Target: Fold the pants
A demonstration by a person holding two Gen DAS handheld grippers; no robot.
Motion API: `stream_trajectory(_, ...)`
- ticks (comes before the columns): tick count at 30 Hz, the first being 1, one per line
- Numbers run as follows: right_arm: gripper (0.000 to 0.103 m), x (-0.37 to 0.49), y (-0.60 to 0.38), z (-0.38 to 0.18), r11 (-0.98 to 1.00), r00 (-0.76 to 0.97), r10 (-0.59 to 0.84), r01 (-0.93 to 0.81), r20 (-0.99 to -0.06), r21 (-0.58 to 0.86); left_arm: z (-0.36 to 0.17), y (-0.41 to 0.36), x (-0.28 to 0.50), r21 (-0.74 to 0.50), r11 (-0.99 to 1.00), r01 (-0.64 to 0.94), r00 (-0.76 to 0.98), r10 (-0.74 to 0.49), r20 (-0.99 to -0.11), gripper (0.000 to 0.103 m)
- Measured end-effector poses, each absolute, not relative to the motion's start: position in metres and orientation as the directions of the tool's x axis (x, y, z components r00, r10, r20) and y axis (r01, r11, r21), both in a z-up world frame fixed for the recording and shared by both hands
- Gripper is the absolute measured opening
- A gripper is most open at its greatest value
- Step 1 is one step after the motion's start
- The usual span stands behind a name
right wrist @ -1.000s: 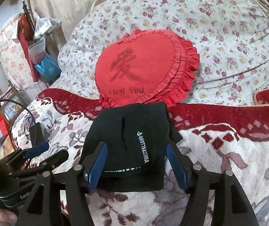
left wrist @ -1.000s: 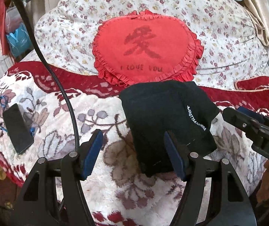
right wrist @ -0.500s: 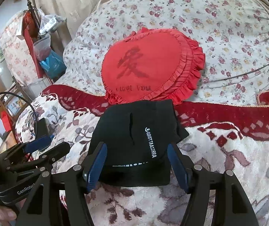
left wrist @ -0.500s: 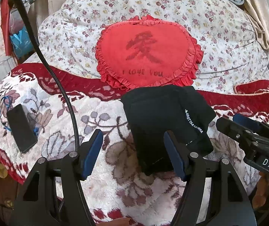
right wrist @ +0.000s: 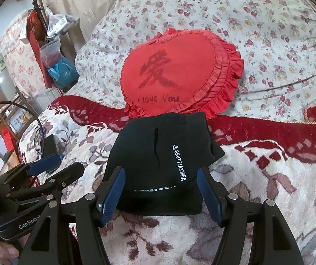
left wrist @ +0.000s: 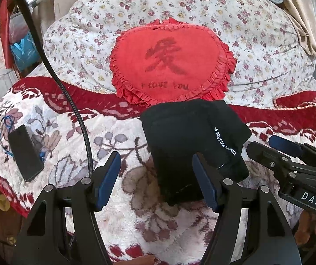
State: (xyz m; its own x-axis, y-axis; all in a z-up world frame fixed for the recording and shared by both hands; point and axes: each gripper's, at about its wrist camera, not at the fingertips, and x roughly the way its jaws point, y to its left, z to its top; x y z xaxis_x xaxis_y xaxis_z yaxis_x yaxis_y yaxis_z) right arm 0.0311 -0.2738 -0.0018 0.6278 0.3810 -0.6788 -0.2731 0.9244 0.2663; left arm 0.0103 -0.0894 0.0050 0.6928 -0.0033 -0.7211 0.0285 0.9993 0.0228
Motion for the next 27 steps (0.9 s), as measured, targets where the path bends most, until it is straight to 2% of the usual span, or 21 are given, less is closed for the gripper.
stream_trajectory(27,0.066,0.0337,-0.2716,-0.0103,0.923,0.608,0.384,-0.276,-0.695,0.268,-0.0006,-0.0876,0.0145,0.026,0.999,0.034,0.687,-0.005,-0.727,0.067)
